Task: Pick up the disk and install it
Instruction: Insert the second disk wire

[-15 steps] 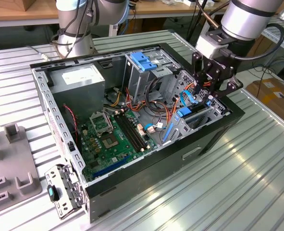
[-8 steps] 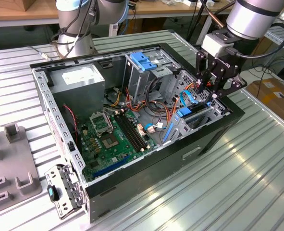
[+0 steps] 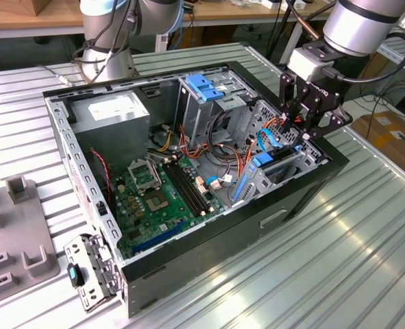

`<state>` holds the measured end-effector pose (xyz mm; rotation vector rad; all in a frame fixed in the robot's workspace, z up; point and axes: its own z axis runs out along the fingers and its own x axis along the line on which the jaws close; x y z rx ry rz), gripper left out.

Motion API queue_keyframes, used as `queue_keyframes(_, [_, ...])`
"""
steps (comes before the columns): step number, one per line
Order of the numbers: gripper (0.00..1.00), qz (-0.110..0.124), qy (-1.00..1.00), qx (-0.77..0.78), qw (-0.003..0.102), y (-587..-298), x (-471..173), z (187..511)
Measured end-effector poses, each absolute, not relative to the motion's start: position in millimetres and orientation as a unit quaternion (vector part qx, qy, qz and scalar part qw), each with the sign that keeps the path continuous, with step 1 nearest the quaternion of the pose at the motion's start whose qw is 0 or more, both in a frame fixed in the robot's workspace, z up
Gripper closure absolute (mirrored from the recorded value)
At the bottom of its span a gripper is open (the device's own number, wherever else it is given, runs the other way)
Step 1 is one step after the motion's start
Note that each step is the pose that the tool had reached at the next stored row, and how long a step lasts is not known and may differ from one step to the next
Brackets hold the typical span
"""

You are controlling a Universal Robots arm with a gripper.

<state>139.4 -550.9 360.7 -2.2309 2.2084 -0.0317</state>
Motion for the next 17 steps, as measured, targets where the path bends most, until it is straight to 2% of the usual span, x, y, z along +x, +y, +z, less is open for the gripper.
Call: queue_keyframes(17, [0.58, -0.01, 0.701, -0.714, 0.001, -550.8, 139.4, 366.5])
